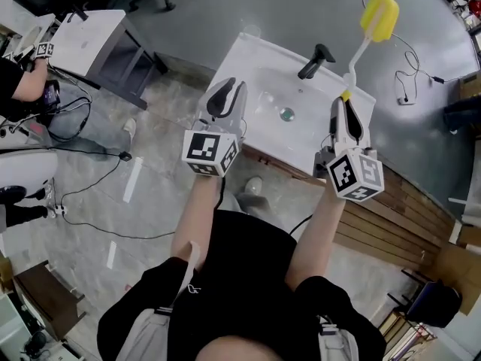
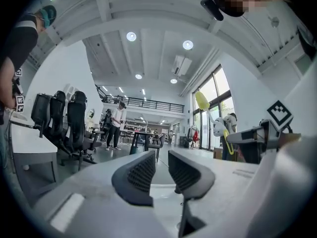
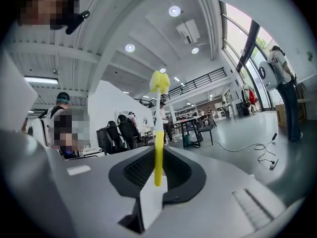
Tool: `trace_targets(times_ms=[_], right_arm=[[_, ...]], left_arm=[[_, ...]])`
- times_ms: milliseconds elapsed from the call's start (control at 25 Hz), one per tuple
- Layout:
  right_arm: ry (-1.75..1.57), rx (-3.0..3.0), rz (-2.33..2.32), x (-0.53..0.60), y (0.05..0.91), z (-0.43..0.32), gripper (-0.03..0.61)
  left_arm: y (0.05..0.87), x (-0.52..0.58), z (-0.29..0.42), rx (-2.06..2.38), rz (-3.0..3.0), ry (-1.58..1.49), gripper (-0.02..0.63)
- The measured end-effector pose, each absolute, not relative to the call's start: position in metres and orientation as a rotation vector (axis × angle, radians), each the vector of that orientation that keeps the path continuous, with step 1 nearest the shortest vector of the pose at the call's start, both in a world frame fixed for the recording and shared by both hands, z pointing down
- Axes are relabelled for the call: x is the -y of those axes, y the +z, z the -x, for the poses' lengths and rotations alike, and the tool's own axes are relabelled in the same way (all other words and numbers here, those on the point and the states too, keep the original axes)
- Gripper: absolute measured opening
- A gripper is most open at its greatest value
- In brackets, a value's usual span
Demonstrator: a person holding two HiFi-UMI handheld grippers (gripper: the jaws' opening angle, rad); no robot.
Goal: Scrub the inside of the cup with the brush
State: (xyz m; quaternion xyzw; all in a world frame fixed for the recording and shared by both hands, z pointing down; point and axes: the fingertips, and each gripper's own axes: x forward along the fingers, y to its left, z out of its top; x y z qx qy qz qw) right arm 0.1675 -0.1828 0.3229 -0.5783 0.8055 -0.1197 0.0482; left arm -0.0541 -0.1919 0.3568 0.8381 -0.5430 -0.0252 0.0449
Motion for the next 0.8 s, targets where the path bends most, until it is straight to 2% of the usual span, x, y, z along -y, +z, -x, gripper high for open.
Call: trace_targets(times_ms=[800], right_arm=[[-0.391,-2.451,1.902,0.222,0.355,-0.194,0.049]], left_arm=[[0.447,0.283,0.054,1.606,-2.510,0.055,0.237]])
